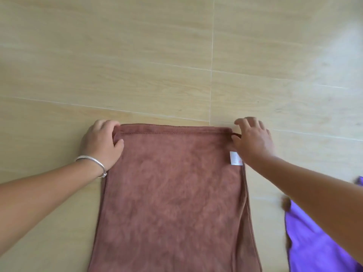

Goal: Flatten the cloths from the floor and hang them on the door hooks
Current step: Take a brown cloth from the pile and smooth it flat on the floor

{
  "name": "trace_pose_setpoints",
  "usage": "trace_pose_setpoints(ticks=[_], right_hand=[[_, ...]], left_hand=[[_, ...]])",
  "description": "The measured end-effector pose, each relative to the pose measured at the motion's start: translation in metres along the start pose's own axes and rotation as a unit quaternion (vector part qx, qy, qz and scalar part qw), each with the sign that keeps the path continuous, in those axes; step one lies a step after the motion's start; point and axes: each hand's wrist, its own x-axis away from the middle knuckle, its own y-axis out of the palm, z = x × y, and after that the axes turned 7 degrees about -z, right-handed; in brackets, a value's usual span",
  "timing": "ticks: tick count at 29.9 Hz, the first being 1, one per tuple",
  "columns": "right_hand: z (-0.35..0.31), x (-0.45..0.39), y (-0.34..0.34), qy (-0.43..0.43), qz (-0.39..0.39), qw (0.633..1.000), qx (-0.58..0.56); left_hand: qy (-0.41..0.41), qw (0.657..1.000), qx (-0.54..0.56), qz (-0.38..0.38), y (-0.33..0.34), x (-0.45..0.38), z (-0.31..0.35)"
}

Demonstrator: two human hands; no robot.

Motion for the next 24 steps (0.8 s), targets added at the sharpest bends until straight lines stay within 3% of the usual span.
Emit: trace_pose_setpoints(ticks=[3,6,9,13,19,22,24], right_hand=[[-0.012,0.046,-0.004,-0.110,0.028,0.992,-0.049],[-0.021,0.104,0.021,-0.223,-0.062,0.972,0.039],[-0.010,0.114,0.045,-0.256,-0.116,0.956,0.089],[-0.007,0.061,0.037,-0.246,-0.118,0.954,0.120],[-0.035,-0.002,0.013,-0.153,-0.120,0.961,0.199],[-0.039,0.024,0.020,-0.169,-0.089,0.976,0.102],[-0.027,0.064,0.027,-0.240,-0.090,0.966,0.044]], left_hand=[[0.117,0.990,-0.070,-0.041,0.001,0.052,0.011],[0.143,0.962,-0.169,-0.158,0.024,0.109,0.014],[0.170,0.944,-0.219,-0.181,0.043,0.115,-0.002],[0.182,0.939,-0.242,-0.165,0.041,0.055,-0.005],[0.096,0.936,-0.295,-0.166,0.029,-0.015,0.022],[0.189,0.938,-0.258,-0.137,0.028,0.011,0.024],[0.304,0.909,-0.246,-0.141,0.031,0.048,0.013]])
